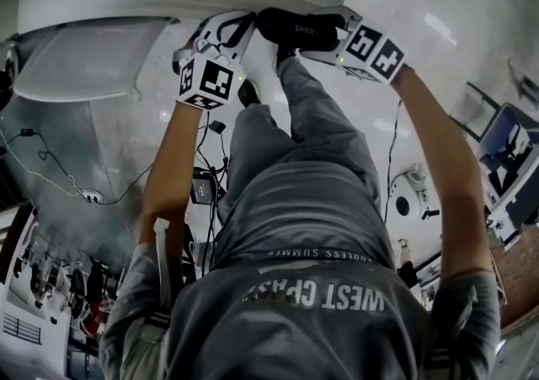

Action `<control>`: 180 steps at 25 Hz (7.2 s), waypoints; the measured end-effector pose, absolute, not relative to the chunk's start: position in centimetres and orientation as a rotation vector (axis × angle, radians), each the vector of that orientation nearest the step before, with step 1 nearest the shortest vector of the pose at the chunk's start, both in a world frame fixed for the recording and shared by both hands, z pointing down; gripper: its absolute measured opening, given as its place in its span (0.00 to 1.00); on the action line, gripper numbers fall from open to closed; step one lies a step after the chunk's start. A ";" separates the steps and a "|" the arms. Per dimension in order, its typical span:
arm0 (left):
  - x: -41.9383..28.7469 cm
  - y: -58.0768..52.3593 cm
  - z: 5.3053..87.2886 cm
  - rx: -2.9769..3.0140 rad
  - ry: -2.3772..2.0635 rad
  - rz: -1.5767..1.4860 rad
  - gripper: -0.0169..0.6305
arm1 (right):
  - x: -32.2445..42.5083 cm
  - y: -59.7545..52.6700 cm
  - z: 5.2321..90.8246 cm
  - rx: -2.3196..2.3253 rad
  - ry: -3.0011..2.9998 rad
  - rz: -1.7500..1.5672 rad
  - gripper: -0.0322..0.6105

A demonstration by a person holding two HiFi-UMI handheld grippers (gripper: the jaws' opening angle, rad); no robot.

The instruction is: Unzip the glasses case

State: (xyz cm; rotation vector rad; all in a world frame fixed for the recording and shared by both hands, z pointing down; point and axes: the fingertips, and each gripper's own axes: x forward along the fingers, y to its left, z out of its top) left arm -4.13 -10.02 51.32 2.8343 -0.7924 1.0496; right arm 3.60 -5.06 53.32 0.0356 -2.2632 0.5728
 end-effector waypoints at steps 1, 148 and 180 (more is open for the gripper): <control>-4.1 -9.9 51.3 2.842 -0.787 1.079 0.03 | 3.6 -5.0 53.5 0.042 -2.248 0.567 0.55; -3.7 -9.1 50.9 2.928 -0.598 1.411 0.12 | 3.2 -5.6 49.6 0.159 -2.261 1.453 0.50; -3.3 -8.6 49.5 2.958 -0.608 1.173 0.07 | 3.6 -5.4 50.9 0.172 -2.194 1.543 0.50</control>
